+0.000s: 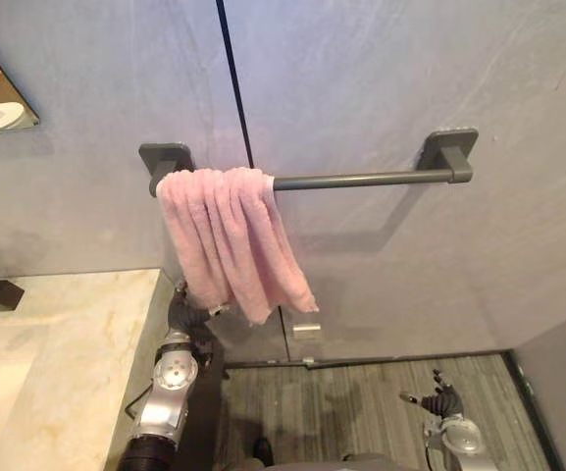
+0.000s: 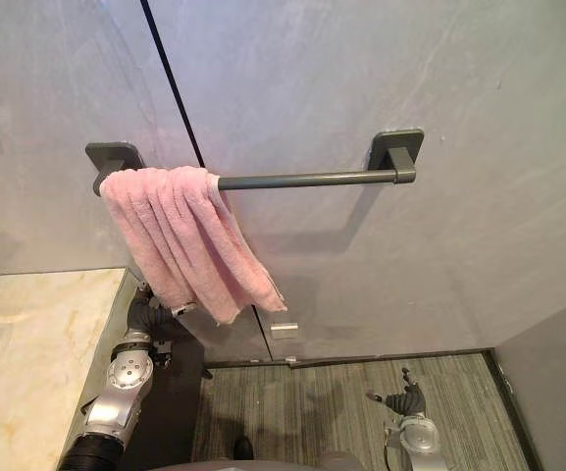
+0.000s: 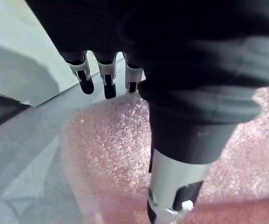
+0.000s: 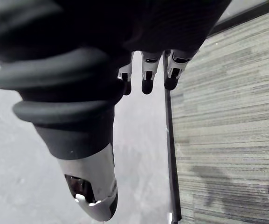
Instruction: Organize washtable
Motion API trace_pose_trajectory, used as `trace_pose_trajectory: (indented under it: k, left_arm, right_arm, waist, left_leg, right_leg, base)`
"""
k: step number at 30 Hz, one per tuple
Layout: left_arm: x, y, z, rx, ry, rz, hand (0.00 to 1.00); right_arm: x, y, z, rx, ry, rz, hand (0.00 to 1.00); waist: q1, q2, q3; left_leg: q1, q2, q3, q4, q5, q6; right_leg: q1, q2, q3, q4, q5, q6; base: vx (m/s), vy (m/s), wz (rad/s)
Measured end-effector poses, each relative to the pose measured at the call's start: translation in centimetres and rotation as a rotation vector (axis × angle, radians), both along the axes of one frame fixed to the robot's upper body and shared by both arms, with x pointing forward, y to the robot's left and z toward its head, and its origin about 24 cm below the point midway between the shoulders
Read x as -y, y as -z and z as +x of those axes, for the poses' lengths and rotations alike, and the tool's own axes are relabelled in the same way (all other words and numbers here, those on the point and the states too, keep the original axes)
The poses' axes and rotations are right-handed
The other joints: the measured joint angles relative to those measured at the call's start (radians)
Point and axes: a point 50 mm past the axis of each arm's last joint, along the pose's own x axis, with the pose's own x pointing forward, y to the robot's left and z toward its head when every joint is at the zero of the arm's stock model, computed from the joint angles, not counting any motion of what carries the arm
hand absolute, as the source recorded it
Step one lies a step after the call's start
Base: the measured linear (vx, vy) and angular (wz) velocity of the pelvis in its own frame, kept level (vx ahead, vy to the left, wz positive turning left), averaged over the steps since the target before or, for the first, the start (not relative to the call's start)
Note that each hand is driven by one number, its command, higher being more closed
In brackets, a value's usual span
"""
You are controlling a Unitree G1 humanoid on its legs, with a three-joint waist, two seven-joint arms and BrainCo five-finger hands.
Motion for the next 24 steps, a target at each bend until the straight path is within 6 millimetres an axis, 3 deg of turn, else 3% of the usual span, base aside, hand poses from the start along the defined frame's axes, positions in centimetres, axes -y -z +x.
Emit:
trace_pose_trajectory:
  k: [8,11,18,21,24]
  left_arm:
    - [1.9,-1.3,2.4,0.04,0.118,0.025,1.0]
    - [1.9,-1.5,2.6,0.051,0.123,0.025,1.0]
    - [2.0,-1.8,2.5,0.063,0.152,0.029,1.0]
    - [2.7,-2.0,2.5,0.076,0.183,0.026,1.0]
    - [3.6,-2.2,2.3,0.089,0.216,0.021,1.0]
  right_arm:
    - [-0.8,-0.8,1.3,0.047,-0.085,-0.026,0.0]
    - [-1.5,-3.1,3.5,0.176,-0.146,-0.046,0.0]
    - [-4.2,-9.4,8.9,0.456,-0.397,-0.099,0.0]
    - [-6.1,-11.9,10.7,0.559,-0.523,-0.107,0.0]
    - [-8.2,-13.1,11.4,0.615,-0.626,-0.087,0.0]
  waist:
    - [-0.013,0.007,-0.005]
    - [-0.027,0.007,-0.006]
    - [-0.022,0.005,-0.007]
    - [-0.002,0.002,-0.011]
    - [0.011,-0.011,-0.023]
  left_leg:
    - [0.002,-0.007,0.0,-0.019,0.011,0.002]
    - [0.0,-0.007,0.0,-0.019,0.011,0.002]
    - [0.0,-0.007,-0.001,-0.019,0.013,0.005]
    - [0.0,-0.007,-0.001,-0.019,0.015,0.007]
    - [-0.013,-0.008,-0.018,-0.019,0.021,0.01]
  right_leg:
    - [0.001,-0.005,0.005,-0.032,0.024,0.007]
    - [0.001,-0.004,0.011,-0.043,0.033,0.009]
    - [0.002,-0.004,0.012,-0.044,0.038,0.01]
    - [0.002,-0.004,0.02,-0.044,0.04,0.011]
    - [-0.002,-0.005,0.005,-0.045,0.04,0.011]
  base:
    - [-0.02,0.003,-0.04]
    - [-0.01,-0.011,-0.07]
    - [-0.01,-0.003,0.0]
    - [-0.02,-0.002,0.0]
    - [-0.03,-0.016,0.14]
